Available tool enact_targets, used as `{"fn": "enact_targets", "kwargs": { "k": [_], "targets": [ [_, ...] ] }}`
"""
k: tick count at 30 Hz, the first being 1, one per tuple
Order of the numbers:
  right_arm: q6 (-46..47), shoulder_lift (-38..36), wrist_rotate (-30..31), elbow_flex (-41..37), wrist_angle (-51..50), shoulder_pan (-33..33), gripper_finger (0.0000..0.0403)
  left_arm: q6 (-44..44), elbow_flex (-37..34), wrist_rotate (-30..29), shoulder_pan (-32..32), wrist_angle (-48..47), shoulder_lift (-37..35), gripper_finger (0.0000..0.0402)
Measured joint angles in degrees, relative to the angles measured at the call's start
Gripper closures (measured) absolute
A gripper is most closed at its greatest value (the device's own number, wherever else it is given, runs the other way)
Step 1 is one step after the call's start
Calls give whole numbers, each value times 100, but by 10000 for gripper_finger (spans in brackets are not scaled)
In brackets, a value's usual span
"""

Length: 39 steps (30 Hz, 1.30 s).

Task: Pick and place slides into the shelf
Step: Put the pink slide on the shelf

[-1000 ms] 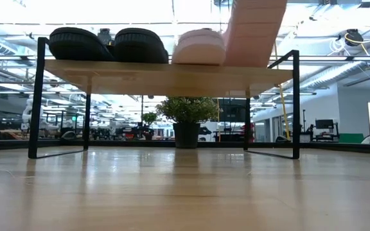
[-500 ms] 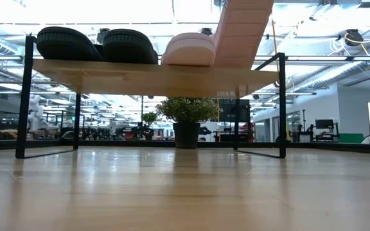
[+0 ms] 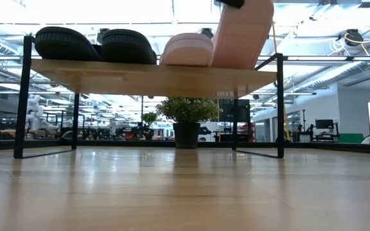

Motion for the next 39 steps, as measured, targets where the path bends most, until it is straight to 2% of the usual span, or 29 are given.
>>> {"fn": "enact_targets", "kwargs": {
  "k": [14,24,39],
  "targets": [
    [0,4,-9,-2,-2,0,314,-586,6,119,84,-230,197,384],
    [0,4,-17,-2,-4,0,314,-1042,2,325,184,-467,254,277],
    [0,7,-22,-2,-4,0,314,-1504,2,447,276,-544,250,197]
  ]
}}
